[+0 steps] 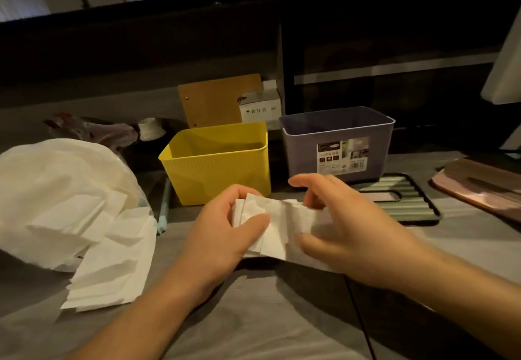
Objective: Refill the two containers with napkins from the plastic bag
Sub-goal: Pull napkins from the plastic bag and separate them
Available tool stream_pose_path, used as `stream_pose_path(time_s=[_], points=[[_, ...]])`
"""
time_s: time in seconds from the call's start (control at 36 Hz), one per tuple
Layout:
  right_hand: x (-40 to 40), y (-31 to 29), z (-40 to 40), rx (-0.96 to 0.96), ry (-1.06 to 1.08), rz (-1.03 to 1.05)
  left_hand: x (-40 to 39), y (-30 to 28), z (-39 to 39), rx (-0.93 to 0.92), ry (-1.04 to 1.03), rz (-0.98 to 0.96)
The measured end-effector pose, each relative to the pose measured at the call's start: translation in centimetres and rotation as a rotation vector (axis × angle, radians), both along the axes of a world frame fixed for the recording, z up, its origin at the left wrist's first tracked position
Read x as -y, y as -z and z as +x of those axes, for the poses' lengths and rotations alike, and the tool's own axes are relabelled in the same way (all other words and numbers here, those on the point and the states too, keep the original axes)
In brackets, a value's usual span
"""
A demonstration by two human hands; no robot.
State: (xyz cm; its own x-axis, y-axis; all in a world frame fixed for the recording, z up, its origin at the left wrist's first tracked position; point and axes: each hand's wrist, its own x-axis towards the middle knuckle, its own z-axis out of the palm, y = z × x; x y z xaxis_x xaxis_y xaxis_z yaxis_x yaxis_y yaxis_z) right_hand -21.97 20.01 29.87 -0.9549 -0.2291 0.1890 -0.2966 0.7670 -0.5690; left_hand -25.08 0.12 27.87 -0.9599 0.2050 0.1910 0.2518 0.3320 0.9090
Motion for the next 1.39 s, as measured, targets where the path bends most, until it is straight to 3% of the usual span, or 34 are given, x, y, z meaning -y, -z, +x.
stream_pose_path(time_s=[0.33,0.5,0.64,0.75,0.89,0.97,1.08,1.19,1.39], points=[[-2.8,0.0,-1.7,-0.068,0.075,-0.030,0.7,-0.2,-0.8,0.251,0.030,0.201],[-4.0,-0.7,-1.9,-0.078,0.031,-0.226,0.6,-0.8,-1.0,0.334,0.000,0.286],[-3.8,-1.4,-1.2,0.006,-0.177,-0.560,0.8,-0.8,-0.8,0.356,0.011,0.285],[-3.1,-1.5,-0.3,0.069,-0.296,-0.681,0.5,-0.8,-0.5,0.327,0.110,0.238],[-1.8,-0.3,-0.2,0.010,-0.190,-0.522,0.3,-1.0,-0.1,0.330,0.105,0.224],[-1.8,0.8,-1.0,-0.093,-0.026,-0.313,0.2,-1.2,-0.1,0.352,0.114,0.282],[-1.7,1.0,-1.5,-0.122,0.020,-0.227,0.0,-1.2,-0.2,0.335,0.119,0.370],[-1.1,1.0,-1.5,-0.117,-0.034,-0.111,0.5,-0.7,-0.2,0.255,0.197,0.165],[-1.8,0.7,-1.5,-0.052,-0.095,-0.227,0.7,-0.5,-0.2,0.203,0.173,0.174]])
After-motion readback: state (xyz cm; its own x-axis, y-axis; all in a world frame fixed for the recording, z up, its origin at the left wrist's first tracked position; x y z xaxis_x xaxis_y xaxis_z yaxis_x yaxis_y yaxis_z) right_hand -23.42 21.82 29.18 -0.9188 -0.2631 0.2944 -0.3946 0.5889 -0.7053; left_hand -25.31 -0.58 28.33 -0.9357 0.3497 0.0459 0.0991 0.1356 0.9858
